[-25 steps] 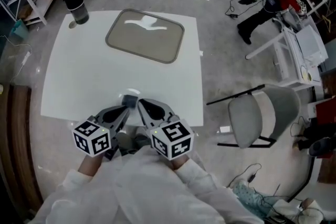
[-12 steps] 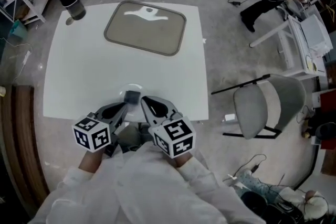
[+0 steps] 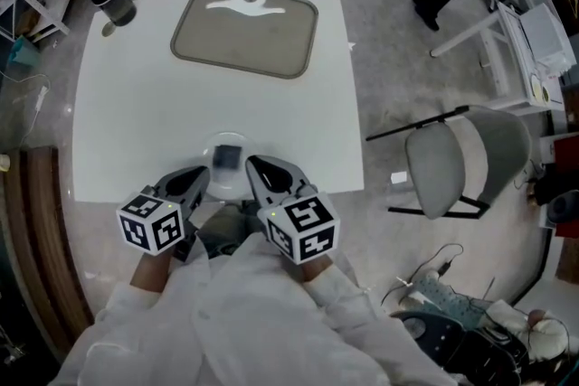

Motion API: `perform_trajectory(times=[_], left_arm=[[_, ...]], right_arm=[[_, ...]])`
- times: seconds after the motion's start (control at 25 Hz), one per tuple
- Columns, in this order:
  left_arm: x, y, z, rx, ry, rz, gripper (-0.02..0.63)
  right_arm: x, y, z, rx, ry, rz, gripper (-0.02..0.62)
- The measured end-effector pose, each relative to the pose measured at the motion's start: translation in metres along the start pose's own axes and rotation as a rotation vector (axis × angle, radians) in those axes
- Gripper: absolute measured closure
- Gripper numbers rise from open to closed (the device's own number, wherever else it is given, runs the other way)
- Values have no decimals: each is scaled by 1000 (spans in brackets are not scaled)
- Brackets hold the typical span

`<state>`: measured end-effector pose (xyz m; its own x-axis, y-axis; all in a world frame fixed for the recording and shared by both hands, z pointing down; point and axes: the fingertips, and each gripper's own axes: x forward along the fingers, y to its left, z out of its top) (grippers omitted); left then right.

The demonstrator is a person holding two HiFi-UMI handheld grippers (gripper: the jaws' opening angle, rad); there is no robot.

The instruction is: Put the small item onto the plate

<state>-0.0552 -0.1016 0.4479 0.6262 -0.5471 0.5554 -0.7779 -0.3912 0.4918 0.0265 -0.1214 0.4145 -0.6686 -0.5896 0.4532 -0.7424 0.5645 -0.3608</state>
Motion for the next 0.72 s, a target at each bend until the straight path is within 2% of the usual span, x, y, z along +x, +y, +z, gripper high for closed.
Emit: perform_trajectory(times=[0.28, 0.48, 0.72], left_arm=[[-3, 21, -16, -33, 49, 29, 595], [-1, 30, -28, -85, 40, 60, 595], [1, 38, -42, -87, 52, 102, 595]], right_arm=[[0, -10, -26, 55, 48, -61, 580], [2, -16, -45, 80, 88, -81, 580], [8, -23, -61, 102, 122, -94, 580]])
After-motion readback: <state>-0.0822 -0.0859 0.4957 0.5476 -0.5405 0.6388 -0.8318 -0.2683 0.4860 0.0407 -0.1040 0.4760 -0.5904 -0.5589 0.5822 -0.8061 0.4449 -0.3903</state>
